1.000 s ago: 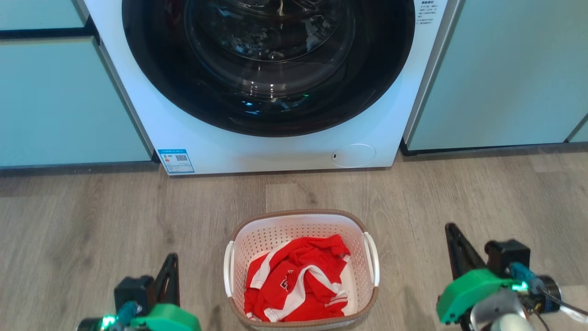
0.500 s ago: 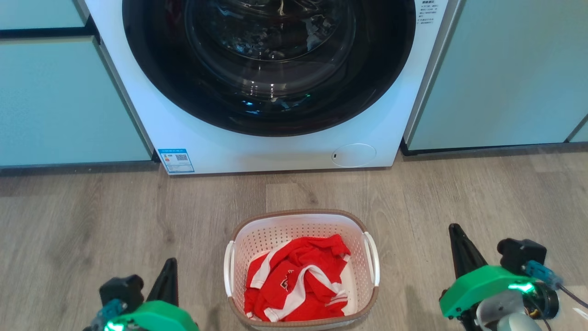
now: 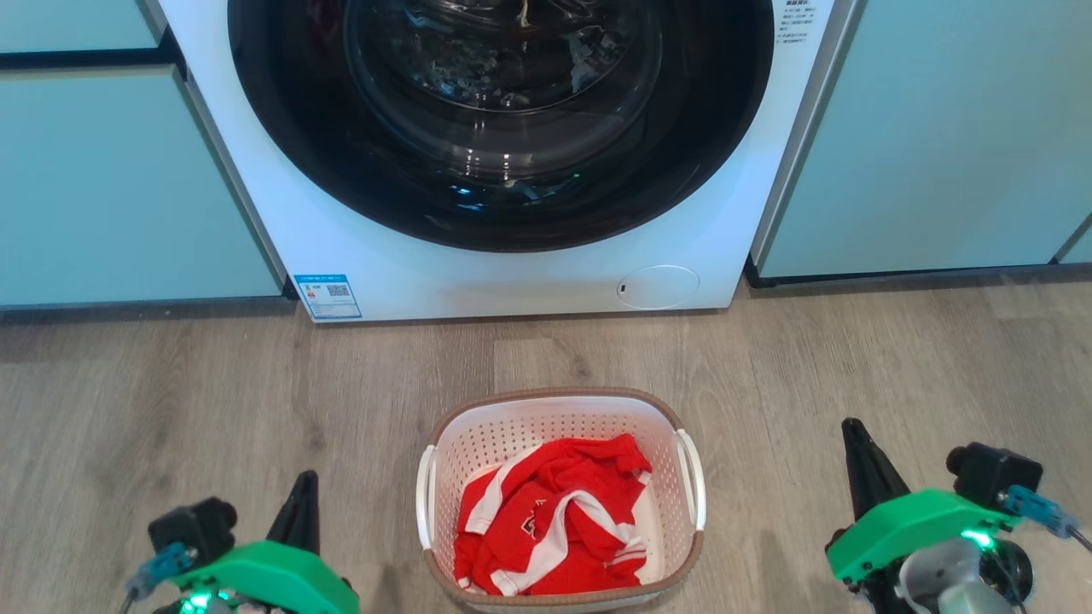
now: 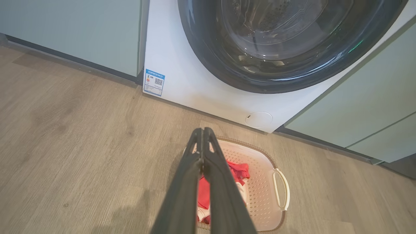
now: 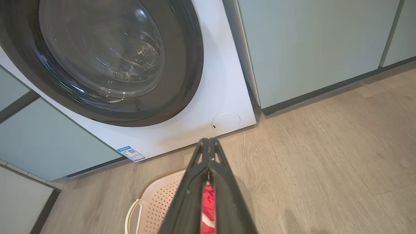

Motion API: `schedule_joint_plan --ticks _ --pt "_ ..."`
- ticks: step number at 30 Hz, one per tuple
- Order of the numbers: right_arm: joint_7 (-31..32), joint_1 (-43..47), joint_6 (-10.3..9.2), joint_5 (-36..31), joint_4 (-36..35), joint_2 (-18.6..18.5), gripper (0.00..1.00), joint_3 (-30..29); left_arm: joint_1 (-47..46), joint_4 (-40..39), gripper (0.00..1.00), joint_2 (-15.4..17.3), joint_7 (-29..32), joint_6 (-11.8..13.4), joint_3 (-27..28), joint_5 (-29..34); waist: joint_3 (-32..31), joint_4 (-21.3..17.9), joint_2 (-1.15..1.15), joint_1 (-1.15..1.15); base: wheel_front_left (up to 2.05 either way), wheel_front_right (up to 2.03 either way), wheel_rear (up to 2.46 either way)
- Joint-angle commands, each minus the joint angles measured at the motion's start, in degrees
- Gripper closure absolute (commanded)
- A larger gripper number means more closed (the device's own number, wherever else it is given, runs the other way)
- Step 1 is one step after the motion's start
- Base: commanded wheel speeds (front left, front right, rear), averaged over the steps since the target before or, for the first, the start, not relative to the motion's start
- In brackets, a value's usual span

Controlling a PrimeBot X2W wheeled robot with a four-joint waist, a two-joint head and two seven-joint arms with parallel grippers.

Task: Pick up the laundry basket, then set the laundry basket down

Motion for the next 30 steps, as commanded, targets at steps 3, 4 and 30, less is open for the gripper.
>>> schedule_joint_plan --ticks 3,4,30 --pt "0.42 -3.11 -0.04 3.08 -1.54 -1.08 1.0 -0.27 -3.64 -1.07 1.0 0.0 0.29 -0.82 2.06 -2.69 0.03 0.02 0.0 0.0 0.0 0.0 0.0" --pt "0.51 -3.16 -0.04 3.77 -1.51 -1.1 1.0 -0.32 -3.74 -1.01 1.0 -0.06 0.39 -0.98 2.24 -3.31 0.04 0.03 0.0 0.0 0.0 0.0 0.0" --pt "3.22 -4.44 -0.08 22.23 -0.82 -1.46 1.0 -1.96 -6.34 0.76 1.0 -1.68 3.26 -5.11 7.23 -19.9 0.29 0.22 0.0 0.0 0.0 0.0 0.0"
